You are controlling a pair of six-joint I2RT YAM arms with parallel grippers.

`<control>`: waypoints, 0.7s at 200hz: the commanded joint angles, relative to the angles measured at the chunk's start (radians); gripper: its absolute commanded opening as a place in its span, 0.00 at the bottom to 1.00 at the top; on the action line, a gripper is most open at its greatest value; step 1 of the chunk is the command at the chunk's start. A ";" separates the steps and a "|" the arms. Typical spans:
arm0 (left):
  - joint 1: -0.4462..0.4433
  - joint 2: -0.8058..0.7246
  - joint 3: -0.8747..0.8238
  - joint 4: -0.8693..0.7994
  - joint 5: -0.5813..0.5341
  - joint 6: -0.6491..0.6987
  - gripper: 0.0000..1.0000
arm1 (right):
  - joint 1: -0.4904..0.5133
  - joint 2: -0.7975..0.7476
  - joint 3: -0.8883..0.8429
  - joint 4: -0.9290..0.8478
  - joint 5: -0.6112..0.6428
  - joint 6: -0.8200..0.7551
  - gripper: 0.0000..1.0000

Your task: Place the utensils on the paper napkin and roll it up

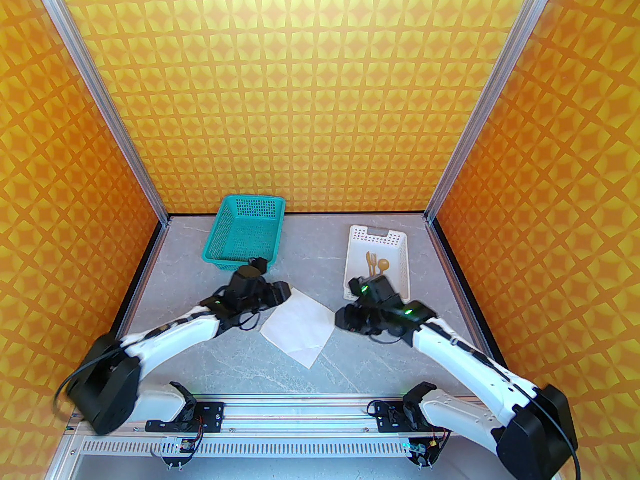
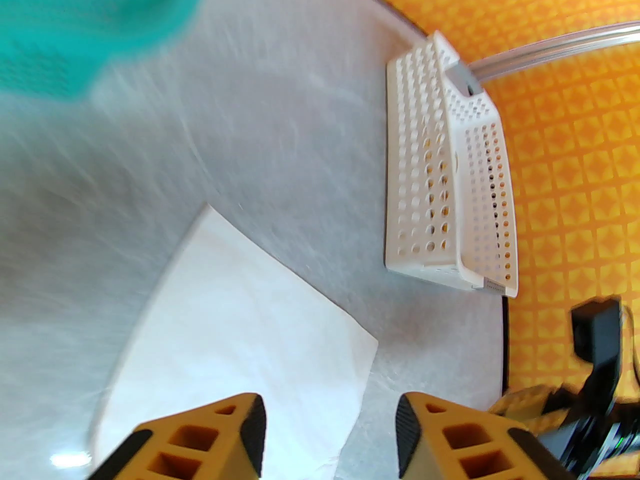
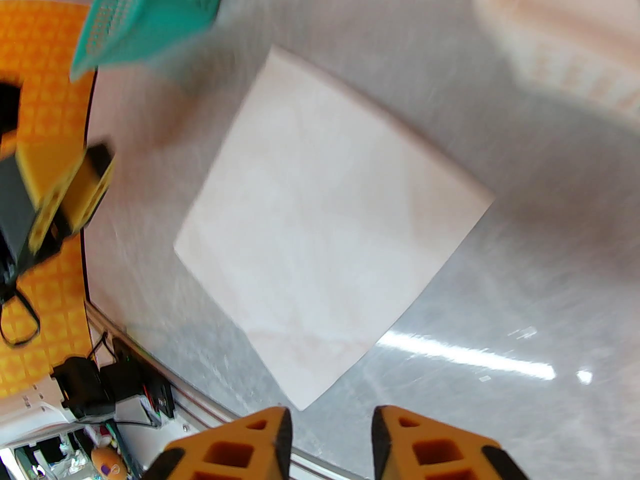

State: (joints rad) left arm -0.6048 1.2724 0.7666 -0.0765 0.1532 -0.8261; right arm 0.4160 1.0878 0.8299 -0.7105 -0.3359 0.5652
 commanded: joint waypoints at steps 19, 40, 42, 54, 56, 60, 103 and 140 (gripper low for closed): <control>0.077 -0.250 -0.074 -0.163 -0.151 0.106 0.59 | -0.135 0.026 0.118 -0.078 0.017 -0.150 0.40; 0.121 -0.365 -0.123 -0.185 -0.182 0.118 0.69 | -0.207 0.065 0.160 -0.051 0.010 -0.173 0.42; 0.125 -0.375 -0.128 -0.186 -0.184 0.120 0.71 | -0.217 0.069 0.164 -0.046 0.009 -0.175 0.42; 0.140 -0.422 -0.153 -0.191 -0.194 0.135 0.78 | -0.264 0.097 0.185 -0.022 0.005 -0.177 0.44; 0.142 -0.429 -0.156 -0.193 -0.194 0.138 0.79 | -0.270 0.103 0.189 -0.018 0.006 -0.177 0.44; 0.146 -0.439 -0.159 -0.200 -0.198 0.146 0.81 | -0.280 0.115 0.198 -0.013 0.009 -0.177 0.45; 0.165 -0.504 -0.144 -0.289 -0.234 0.253 0.92 | -0.338 0.264 0.350 -0.059 0.163 -0.244 0.49; 0.167 -0.543 -0.150 -0.306 -0.251 0.289 0.95 | -0.339 0.392 0.451 -0.082 0.308 -0.296 0.52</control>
State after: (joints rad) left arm -0.4446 0.7551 0.6186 -0.3386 -0.0601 -0.5987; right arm 0.0799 1.4075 1.2118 -0.7574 -0.1650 0.3313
